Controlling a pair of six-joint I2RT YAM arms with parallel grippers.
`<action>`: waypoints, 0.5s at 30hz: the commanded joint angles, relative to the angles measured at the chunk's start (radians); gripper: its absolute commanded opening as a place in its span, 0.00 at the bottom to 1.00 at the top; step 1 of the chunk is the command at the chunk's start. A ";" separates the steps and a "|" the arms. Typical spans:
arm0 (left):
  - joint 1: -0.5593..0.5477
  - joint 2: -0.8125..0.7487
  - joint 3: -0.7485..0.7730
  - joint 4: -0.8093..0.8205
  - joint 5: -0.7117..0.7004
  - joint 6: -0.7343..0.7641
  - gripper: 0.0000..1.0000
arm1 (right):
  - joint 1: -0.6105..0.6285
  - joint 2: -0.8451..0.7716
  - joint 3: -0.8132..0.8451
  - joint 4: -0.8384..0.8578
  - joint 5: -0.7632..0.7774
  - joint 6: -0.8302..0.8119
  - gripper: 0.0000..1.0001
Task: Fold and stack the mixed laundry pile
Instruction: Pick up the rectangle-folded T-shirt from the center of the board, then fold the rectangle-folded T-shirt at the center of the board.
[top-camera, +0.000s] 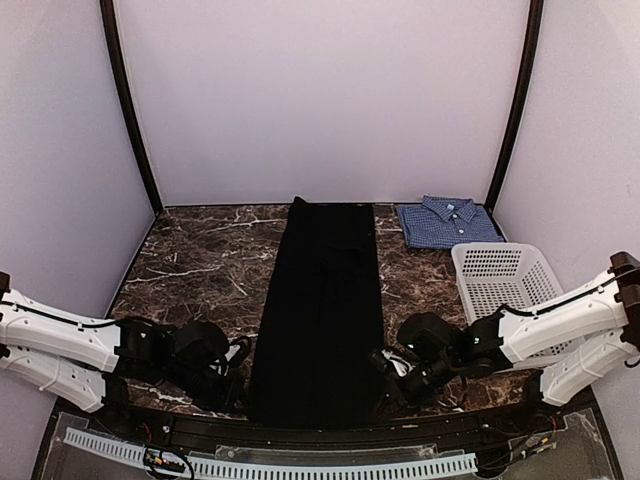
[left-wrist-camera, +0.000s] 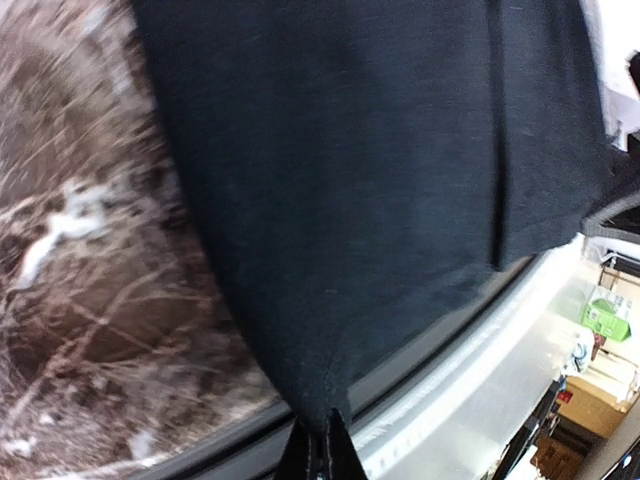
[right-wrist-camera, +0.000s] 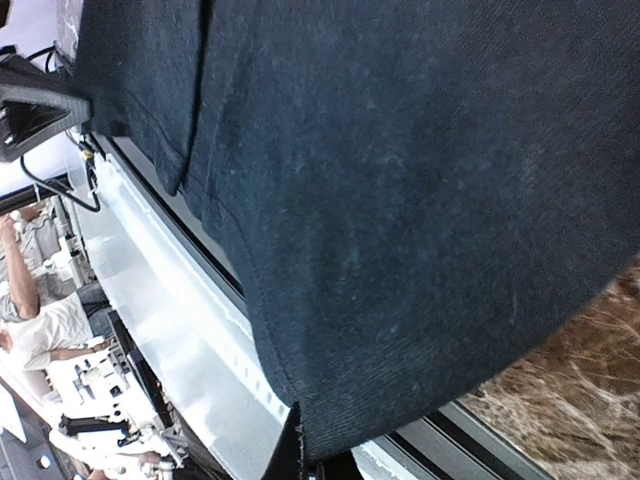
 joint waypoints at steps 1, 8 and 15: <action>0.001 -0.033 0.074 -0.049 -0.024 0.058 0.00 | 0.009 -0.019 0.070 -0.075 0.074 -0.037 0.00; 0.068 -0.010 0.154 -0.042 -0.048 0.132 0.00 | -0.039 -0.050 0.124 -0.124 0.142 -0.106 0.00; 0.262 0.102 0.288 0.003 -0.027 0.335 0.00 | -0.233 -0.053 0.220 -0.190 0.177 -0.319 0.00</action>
